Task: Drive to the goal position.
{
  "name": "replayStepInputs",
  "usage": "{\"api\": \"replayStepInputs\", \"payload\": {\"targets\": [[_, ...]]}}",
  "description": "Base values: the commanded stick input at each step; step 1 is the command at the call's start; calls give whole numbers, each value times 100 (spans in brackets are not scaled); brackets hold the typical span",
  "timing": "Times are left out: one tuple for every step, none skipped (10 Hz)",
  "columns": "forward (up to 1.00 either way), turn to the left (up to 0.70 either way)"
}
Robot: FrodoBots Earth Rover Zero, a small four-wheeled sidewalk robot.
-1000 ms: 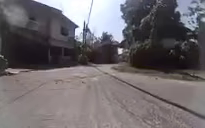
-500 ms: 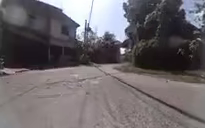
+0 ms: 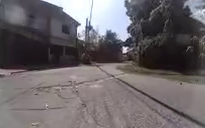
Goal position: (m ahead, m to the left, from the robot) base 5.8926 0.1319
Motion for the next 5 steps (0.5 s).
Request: {"api": "replayStepInputs", "payload": {"targets": [[100, 0], [100, 0], [100, 0], [100, 0], [100, 0]]}}
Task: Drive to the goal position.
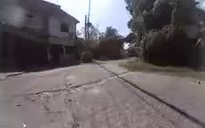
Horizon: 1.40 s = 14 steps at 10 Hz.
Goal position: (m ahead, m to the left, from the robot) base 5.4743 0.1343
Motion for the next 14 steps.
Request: {"api": "replayStepInputs", "payload": {"targets": [[100, -24], [100, -40], [100, -40], [100, -23], [100, 0], [100, 0], [100, 0], [100, 0], [100, 0], [100, 0], [100, 0], [100, 0], [100, 0], [100, 0]]}}
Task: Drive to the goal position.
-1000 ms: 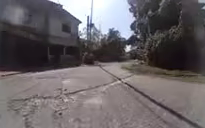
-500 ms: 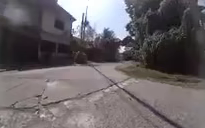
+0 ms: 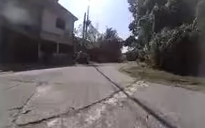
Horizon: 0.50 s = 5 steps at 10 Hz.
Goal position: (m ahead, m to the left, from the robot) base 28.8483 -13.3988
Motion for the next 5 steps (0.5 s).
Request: {"api": "replayStepInputs", "payload": {"targets": [[100, 0], [100, 0], [100, 0], [100, 0], [100, 0]]}}
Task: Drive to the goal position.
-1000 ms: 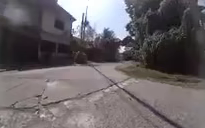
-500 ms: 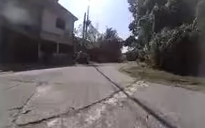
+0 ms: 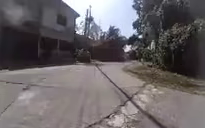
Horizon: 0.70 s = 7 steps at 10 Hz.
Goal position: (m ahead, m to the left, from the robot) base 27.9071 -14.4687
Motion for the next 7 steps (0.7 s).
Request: {"api": "replayStepInputs", "payload": {"targets": [[100, 0], [100, 0], [100, 0], [100, 0], [100, 0], [100, 0], [100, -40]]}}
